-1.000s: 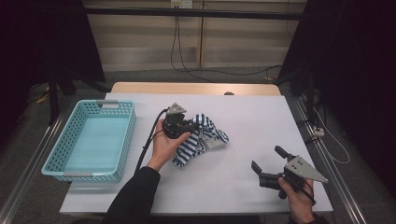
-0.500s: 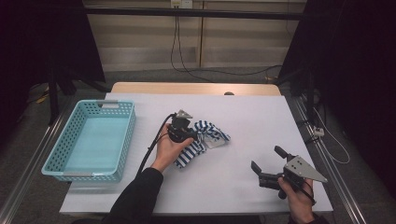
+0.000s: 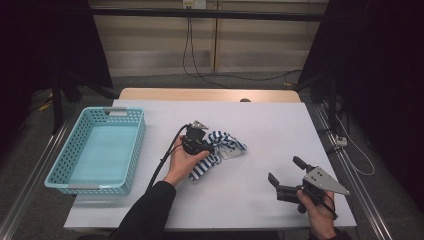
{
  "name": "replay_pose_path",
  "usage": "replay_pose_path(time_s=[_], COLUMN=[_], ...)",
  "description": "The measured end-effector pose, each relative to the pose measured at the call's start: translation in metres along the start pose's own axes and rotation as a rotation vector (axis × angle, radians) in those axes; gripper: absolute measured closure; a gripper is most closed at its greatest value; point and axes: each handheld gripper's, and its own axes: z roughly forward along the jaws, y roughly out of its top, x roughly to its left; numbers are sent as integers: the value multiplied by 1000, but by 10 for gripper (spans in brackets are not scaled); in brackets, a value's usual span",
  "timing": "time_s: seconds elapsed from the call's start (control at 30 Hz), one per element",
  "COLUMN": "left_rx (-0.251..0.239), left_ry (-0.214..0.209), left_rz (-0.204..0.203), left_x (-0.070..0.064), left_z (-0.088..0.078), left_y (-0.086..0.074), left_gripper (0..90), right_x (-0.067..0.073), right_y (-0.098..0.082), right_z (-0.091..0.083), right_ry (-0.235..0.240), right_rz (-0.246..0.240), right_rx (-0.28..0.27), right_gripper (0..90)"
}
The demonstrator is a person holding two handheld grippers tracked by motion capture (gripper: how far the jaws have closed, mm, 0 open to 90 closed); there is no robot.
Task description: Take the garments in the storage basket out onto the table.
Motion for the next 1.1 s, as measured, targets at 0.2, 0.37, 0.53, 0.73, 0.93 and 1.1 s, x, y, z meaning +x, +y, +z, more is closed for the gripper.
replay_pose_path(time_s=[0.2,0.37,0.53,0.73,0.93,1.1], left_rx=[-18,-48,-90,-144,-159,-197], left_ry=[14,37,35,23,22,51], left_rz=[17,47,41,61,89,87], left_x=[2,-2,0,-4,-11,-9], left_z=[-7,-18,-30,-43,-54,-76], left_y=[-1,-2,1,0,-3,-10], left_gripper=[439,305,134,55,51,58], right_x=[0,1,2,6,15,31], right_y=[0,0,1,1,4,9], right_z=[0,5,9,12,14,23], right_ry=[0,7,9,16,34,77], right_rz=[3,14,20,25,-5,-30], right_rx=[0,5,8,6,8,20], right_gripper=[0,0,0,0,0,0])
